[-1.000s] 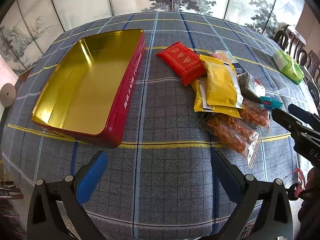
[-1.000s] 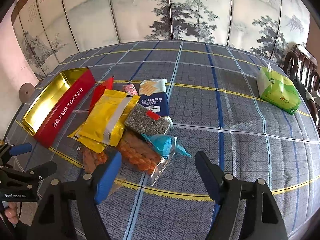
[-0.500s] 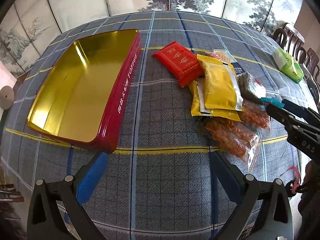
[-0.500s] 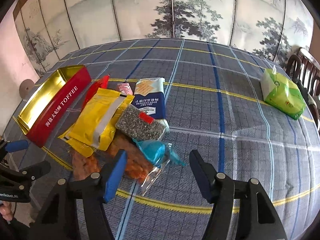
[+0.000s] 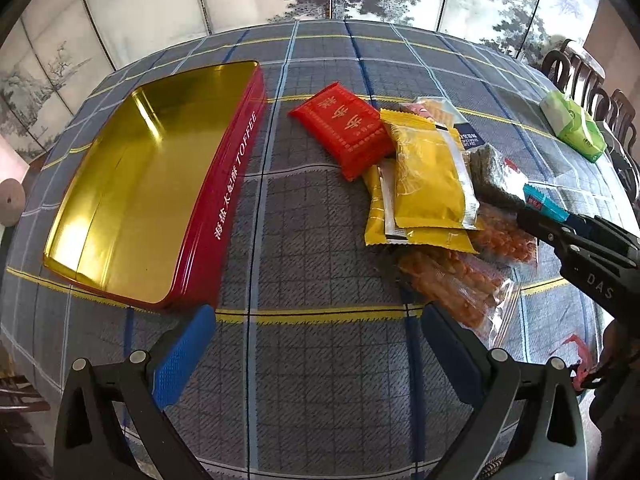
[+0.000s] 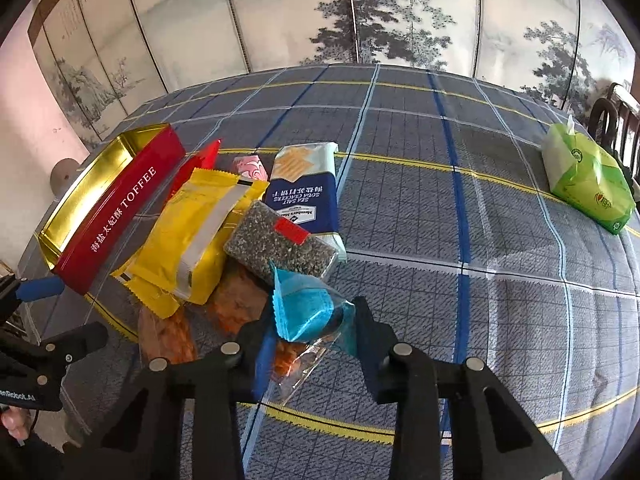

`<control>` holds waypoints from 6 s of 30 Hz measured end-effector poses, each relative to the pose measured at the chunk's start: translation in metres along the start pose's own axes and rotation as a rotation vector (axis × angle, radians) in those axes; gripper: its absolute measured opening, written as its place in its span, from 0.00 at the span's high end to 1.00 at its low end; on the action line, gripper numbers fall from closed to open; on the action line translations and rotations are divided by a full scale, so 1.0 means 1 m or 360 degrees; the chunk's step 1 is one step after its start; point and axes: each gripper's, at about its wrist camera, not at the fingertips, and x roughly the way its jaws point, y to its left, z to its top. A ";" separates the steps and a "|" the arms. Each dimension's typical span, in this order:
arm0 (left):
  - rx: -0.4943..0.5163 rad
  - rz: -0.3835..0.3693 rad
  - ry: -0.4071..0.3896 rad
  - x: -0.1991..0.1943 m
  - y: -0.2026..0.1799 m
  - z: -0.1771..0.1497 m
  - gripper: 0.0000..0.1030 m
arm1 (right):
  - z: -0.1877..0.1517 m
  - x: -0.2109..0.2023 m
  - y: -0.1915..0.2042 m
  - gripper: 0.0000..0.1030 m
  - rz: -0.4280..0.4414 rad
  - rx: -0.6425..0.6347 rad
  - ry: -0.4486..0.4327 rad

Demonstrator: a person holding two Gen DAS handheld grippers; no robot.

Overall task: Organize snacks
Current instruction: 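Grasp the small blue-wrapped candy with the right gripper and lift it, then grasp the yellow pastry packet with the left gripper while the right holds the candy, then carry the yellow packet into the gold tin and open the left gripper, then carry the blue candy into the tin and open the right gripper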

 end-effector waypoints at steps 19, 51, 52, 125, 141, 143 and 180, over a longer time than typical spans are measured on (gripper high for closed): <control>0.0012 -0.0117 -0.0155 -0.013 -0.016 0.031 0.01 | 0.001 -0.008 -0.055 0.68 -0.0256 0.0143 -0.0142; 0.0173 -0.0136 -0.0049 0.047 -0.064 0.068 0.33 | 0.012 0.018 -0.088 0.68 -0.0319 0.0240 -0.0161; 0.0170 -0.0144 -0.0054 0.046 -0.064 0.068 0.37 | 0.011 0.018 -0.088 0.68 -0.0318 0.0241 -0.0161; -0.0082 0.0212 -0.0053 0.023 0.173 0.029 0.55 | 0.009 0.011 -0.081 0.70 -0.0450 0.0200 -0.0146; -0.0057 0.0206 -0.0060 0.025 0.169 0.026 0.48 | 0.037 -0.029 -0.031 0.70 -0.0330 0.0151 -0.0273; -0.0062 0.0197 -0.0081 0.020 0.168 0.026 0.44 | 0.041 -0.032 -0.018 0.70 -0.0295 0.0122 -0.0283; -0.0437 0.0362 -0.0247 -0.064 0.239 -0.032 0.18 | 0.071 0.021 0.255 0.70 0.0293 -0.0507 -0.0194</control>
